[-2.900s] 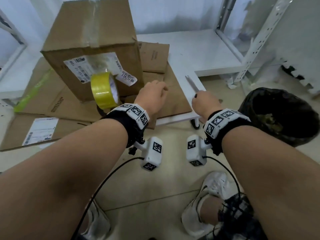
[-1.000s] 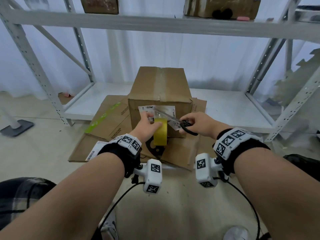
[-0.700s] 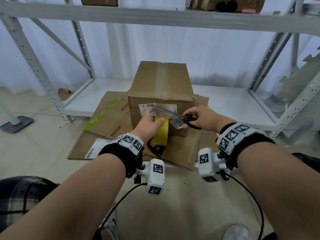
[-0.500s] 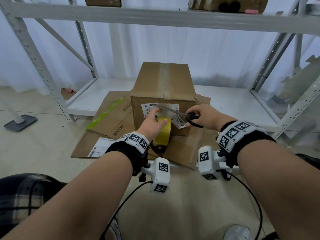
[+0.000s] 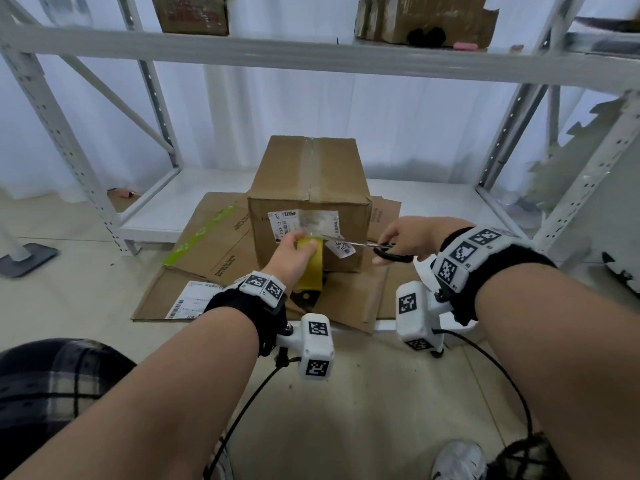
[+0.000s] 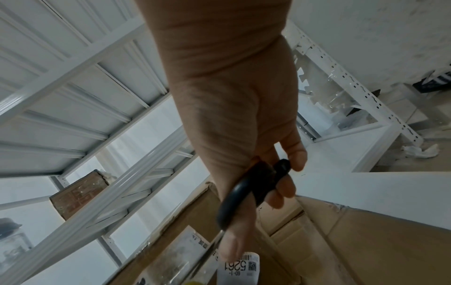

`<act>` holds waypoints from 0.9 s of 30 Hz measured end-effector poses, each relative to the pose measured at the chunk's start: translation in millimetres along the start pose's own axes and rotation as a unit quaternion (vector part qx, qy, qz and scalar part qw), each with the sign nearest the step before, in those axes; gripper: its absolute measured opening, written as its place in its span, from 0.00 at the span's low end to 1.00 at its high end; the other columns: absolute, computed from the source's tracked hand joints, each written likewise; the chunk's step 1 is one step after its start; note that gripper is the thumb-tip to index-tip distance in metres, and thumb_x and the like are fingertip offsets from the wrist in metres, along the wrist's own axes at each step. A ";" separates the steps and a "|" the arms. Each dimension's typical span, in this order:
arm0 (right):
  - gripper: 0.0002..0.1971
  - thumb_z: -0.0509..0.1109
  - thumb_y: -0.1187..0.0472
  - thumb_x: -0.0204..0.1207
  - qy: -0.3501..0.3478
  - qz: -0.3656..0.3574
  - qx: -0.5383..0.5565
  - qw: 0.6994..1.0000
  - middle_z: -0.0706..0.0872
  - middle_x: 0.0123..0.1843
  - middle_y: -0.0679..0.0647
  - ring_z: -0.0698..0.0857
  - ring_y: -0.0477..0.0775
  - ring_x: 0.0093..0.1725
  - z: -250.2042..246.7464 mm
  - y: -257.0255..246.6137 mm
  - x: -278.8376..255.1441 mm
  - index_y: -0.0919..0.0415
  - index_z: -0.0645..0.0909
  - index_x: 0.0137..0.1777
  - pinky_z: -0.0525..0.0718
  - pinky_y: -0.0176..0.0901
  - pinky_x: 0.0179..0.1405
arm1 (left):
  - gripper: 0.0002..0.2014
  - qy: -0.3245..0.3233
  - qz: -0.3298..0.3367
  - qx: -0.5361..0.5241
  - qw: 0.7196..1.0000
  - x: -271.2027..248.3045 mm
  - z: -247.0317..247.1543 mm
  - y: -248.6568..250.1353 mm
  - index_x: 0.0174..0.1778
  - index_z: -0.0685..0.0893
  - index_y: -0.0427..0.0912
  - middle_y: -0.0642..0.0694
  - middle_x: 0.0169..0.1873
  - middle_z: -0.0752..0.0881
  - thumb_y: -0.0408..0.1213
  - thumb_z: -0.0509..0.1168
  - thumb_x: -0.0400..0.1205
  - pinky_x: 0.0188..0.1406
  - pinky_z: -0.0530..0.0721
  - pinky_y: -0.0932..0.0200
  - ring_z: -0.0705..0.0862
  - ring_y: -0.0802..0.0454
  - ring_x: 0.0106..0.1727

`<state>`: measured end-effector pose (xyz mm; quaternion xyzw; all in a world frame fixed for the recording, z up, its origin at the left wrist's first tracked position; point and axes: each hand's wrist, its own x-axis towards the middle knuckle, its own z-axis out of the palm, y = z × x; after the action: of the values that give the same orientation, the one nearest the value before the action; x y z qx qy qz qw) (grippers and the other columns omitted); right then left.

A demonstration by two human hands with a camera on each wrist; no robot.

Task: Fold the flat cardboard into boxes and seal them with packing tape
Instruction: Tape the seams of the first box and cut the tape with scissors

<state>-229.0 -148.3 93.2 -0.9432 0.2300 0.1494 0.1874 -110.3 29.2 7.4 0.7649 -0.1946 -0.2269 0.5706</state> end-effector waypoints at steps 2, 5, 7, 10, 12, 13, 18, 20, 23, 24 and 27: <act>0.21 0.75 0.44 0.74 0.003 -0.001 0.013 1.000 0.79 0.35 0.47 0.76 0.45 0.35 -1.1 0.8 -0.2 0.58 0.86 0.60 0.72 0.35 0.32 | 0.21 0.004 0.007 0.022 1.000 0.9 0.8 0.4 0.75 0.70 0.46 0.40 0.69 0.77 0.45 0.60 0.86 0.70 0.76 0.41 0.78 0.40 0.67; 0.20 0.75 0.43 0.74 -0.002 -0.002 0.033 0.999 0.79 0.30 0.46 0.76 0.46 0.33 -3.3 0.5 1.0 0.56 0.87 0.59 0.72 0.35 0.31 | 0.19 -0.003 0.007 0.038 0.999 3.6 -1.0 -0.3 0.73 0.71 0.46 0.38 0.67 0.79 0.43 0.61 0.86 0.67 0.79 0.40 0.82 0.40 0.63; 0.20 0.75 0.43 0.74 -0.013 -0.001 0.049 0.999 0.80 0.28 0.46 0.77 0.47 0.32 -6.1 1.3 3.0 0.55 0.87 0.58 0.73 0.33 0.30 | 0.20 -0.009 0.010 0.050 0.999 4.9 -2.4 0.8 0.75 0.69 0.45 0.39 0.66 0.78 0.42 0.60 0.86 0.66 0.80 0.41 0.82 0.41 0.61; 0.20 0.75 0.44 0.74 -0.042 0.002 0.062 0.997 0.82 0.31 0.47 0.78 0.45 0.34 -9.7 2.5 8.5 0.55 0.87 0.60 0.74 0.31 0.29 | 0.22 -0.021 0.008 0.061 0.998 8.0 -4.0 -0.1 0.77 0.67 0.45 0.39 0.69 0.77 0.41 0.60 0.87 0.69 0.78 0.41 0.80 0.41 0.65; 0.19 0.75 0.45 0.74 -0.054 0.003 0.074 0.996 0.82 0.33 0.47 0.80 0.44 0.36 -12.0 4.4 11.6 0.54 0.87 0.60 0.74 0.31 0.30 | 0.22 -0.024 0.006 0.062 0.998 10.7 -4.3 -2.2 0.78 0.66 0.47 0.40 0.70 0.75 0.41 0.59 0.87 0.69 0.77 0.41 0.79 0.41 0.66; 0.19 0.75 0.45 0.74 -0.053 0.003 0.078 0.995 0.83 0.34 0.47 0.80 0.45 0.37 -12.8 6.6 11.9 0.54 0.87 0.60 0.74 0.32 0.31 | 0.23 -0.026 0.007 0.064 0.998 11.0 -4.5 -3.1 0.78 0.66 0.47 0.40 0.70 0.75 0.41 0.59 0.87 0.69 0.77 0.41 0.78 0.41 0.66; 0.17 0.76 0.46 0.73 -0.048 0.013 0.071 0.996 0.84 0.38 0.50 0.81 0.46 0.41 -17.6 15.8 7.5 0.52 0.87 0.59 0.75 0.28 0.29 | 0.23 -0.022 0.005 0.066 0.998 13.1 -3.8 -3.4 0.79 0.65 0.45 0.41 0.68 0.77 0.39 0.59 0.87 0.66 0.80 0.45 0.81 0.46 0.61; 0.16 0.76 0.46 0.73 -0.049 0.012 0.079 0.996 0.84 0.38 0.50 0.81 0.47 0.41 -17.2 15.1 8.6 0.51 0.86 0.58 0.75 0.29 0.29 | 0.23 -0.018 0.002 0.067 0.998 12.1 -2.6 -2.0 0.79 0.65 0.44 0.41 0.66 0.77 0.38 0.58 0.87 0.63 0.82 0.47 0.82 0.48 0.57; 0.14 0.75 0.46 0.74 -0.062 0.005 0.081 0.995 0.84 0.38 0.50 0.81 0.46 0.39 -13.7 9.8 14.9 0.51 0.87 0.56 0.75 0.28 0.27 | 0.23 -0.014 -0.002 0.065 0.998 10.6 -1.0 -0.8 0.79 0.65 0.45 0.43 0.63 0.77 0.38 0.58 0.87 0.57 0.83 0.50 0.81 0.51 0.51; 0.14 0.75 0.45 0.74 -0.065 0.003 0.078 0.995 0.84 0.38 0.50 0.81 0.46 0.39 -12.3 8.4 17.4 0.51 0.87 0.56 0.75 0.28 0.26 | 0.23 -0.014 -0.002 0.064 0.998 9.8 -0.6 -1.1 0.79 0.65 0.45 0.45 0.62 0.76 0.39 0.57 0.87 0.55 0.82 0.52 0.80 0.53 0.51; 0.18 0.75 0.45 0.74 -0.069 -0.003 0.071 0.995 0.84 0.37 0.49 0.81 0.46 0.39 -11.2 7.7 26.0 0.53 0.86 0.59 0.75 0.29 0.28 | 0.22 -0.016 0.003 0.072 0.997 10.2 -0.8 -3.1 0.78 0.65 0.46 0.47 0.62 0.75 0.40 0.57 0.88 0.53 0.76 0.56 0.78 0.55 0.51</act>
<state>-208.5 -169.2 91.4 -0.9155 0.2235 0.1971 0.2703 -101.4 24.9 3.3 0.7997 -0.2217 -0.2230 0.5115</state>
